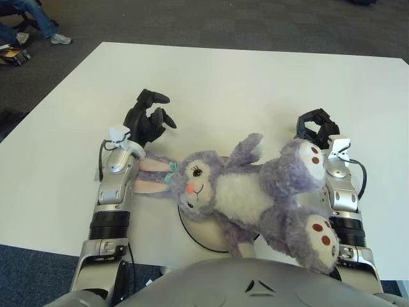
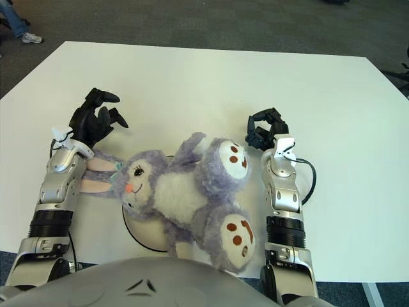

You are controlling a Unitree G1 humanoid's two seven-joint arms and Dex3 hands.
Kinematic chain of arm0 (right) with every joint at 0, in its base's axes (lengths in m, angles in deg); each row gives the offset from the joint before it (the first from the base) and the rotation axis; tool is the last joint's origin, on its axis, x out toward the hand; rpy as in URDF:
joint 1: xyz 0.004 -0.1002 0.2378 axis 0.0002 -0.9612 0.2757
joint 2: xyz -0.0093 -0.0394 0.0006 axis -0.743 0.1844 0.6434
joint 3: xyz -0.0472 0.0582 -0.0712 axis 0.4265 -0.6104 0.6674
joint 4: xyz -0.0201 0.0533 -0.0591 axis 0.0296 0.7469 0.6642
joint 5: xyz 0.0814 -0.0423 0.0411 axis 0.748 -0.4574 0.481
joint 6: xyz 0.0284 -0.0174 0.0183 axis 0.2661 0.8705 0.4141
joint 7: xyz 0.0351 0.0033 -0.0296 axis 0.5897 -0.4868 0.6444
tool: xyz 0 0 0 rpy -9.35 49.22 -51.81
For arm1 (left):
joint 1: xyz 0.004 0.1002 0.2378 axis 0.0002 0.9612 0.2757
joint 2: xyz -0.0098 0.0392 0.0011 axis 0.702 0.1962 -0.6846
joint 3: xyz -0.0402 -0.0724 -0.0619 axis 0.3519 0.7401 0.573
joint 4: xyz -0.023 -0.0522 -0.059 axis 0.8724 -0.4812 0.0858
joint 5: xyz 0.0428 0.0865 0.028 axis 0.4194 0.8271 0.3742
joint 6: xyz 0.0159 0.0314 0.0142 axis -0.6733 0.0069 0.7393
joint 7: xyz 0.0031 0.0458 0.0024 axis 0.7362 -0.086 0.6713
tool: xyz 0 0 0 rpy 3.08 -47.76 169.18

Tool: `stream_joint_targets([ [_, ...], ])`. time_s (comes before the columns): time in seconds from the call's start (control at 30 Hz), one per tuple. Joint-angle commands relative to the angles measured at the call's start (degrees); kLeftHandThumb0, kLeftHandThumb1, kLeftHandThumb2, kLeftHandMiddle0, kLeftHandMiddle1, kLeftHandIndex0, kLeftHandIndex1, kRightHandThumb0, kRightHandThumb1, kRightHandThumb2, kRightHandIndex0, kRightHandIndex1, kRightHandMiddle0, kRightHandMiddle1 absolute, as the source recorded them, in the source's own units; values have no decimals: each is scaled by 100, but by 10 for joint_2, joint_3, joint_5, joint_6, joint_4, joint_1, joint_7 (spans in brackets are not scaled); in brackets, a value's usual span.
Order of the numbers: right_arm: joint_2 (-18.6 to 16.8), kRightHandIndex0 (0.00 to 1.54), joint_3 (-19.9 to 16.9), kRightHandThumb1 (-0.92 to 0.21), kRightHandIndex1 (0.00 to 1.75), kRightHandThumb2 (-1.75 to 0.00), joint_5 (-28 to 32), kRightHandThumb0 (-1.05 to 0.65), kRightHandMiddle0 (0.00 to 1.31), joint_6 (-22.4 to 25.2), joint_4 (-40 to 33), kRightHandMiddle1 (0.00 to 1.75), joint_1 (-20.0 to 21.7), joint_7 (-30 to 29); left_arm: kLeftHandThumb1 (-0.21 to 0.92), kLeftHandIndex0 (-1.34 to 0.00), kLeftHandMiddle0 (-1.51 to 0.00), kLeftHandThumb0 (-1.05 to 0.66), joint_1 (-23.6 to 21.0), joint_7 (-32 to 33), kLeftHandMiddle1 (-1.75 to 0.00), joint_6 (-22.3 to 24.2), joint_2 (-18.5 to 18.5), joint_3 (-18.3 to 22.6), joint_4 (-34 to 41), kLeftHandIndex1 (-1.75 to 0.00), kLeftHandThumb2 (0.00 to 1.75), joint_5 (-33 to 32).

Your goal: Put the doll into the plate.

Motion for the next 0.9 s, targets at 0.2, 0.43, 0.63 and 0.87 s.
stream_joint_targets([
  [0.2,2,106,3,-55,175,-102,-6,-41,43,34,13,175,-24,1,64,-37,-99,-39,-21,-30,-174,25,-6,11,-61,-175,91,-27],
  [0.43,3,105,4,-55,175,-102,-7,-41,43,33,15,175,-25,1,63,-37,-101,-39,-29,-39,-175,12,-14,21,-113,-175,92,-31],
  [0.63,4,105,5,-55,175,-102,-7,-41,43,32,17,175,-25,0,63,-37,-99,-39,-43,-38,-175,-6,-16,31,-164,-175,92,-28],
  [0.87,7,105,3,-55,175,-102,-6,-41,43,35,14,175,-27,2,63,-38,-98,-39,-48,-28,-175,-14,-21,34,-187,-175,92,-22],
])
